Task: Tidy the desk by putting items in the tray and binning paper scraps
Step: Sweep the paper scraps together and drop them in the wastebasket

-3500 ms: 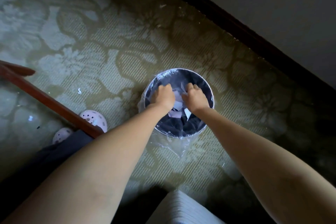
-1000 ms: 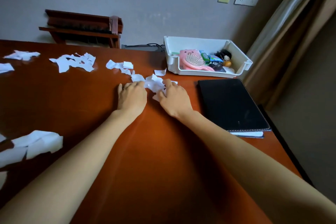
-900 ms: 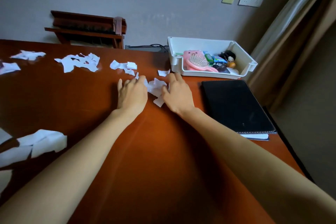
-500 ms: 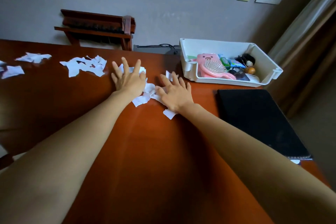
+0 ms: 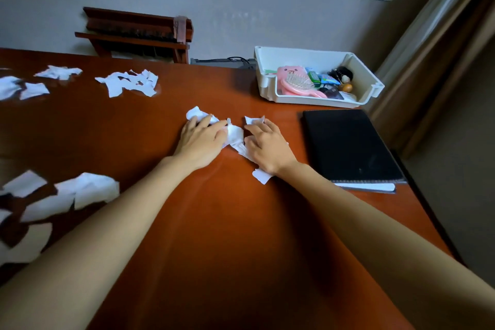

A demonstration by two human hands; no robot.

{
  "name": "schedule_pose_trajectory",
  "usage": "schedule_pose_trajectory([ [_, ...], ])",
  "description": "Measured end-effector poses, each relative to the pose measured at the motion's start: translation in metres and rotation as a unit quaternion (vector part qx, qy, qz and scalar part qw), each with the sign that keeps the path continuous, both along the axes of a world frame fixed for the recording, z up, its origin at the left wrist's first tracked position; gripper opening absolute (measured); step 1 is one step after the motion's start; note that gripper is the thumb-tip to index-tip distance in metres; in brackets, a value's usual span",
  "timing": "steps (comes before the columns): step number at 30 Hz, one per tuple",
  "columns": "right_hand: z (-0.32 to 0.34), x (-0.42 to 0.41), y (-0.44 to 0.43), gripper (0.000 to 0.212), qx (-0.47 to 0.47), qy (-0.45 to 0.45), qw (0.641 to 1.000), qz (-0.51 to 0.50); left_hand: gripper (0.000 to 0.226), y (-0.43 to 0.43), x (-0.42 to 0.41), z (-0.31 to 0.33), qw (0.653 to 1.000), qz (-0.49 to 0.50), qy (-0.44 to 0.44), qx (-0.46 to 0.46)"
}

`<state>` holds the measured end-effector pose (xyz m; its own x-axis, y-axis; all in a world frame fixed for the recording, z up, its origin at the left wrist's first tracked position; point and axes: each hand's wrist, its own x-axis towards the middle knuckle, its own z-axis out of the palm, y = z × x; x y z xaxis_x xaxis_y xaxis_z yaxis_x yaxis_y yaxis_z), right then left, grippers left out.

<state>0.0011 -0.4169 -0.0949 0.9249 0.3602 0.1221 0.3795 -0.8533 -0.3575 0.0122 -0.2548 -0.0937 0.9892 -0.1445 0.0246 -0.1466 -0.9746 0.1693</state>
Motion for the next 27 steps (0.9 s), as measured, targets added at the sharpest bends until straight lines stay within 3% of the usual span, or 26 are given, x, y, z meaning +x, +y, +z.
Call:
schedule_pose_trajectory([
  [3,-0.001,-0.032,-0.014,0.040,0.022,-0.016,0.999,-0.030,0.047,-0.016,-0.045,-0.004,0.999,0.018,0.006,-0.046],
  [10,0.008,-0.096,-0.035,0.034,0.133,-0.021,0.984,-0.115,0.046,-0.046,-0.122,-0.002,0.997,0.026,-0.062,0.030],
  [14,0.015,-0.115,-0.046,0.023,0.167,-0.009,0.979,-0.117,0.058,-0.051,-0.148,0.002,0.992,0.036,-0.113,0.037],
  [17,0.012,-0.123,-0.050,0.043,0.129,0.011,0.990,-0.058,0.056,-0.052,-0.159,0.002,0.992,0.062,-0.108,0.034],
  [21,0.003,-0.115,-0.044,0.074,0.036,0.029,0.998,-0.032,0.056,-0.051,-0.156,-0.007,0.997,0.073,0.004,-0.028],
  [27,-0.002,-0.092,-0.036,0.055,-0.051,0.029,0.998,-0.022,0.046,-0.052,-0.142,-0.009,0.994,0.065,-0.082,-0.010],
])
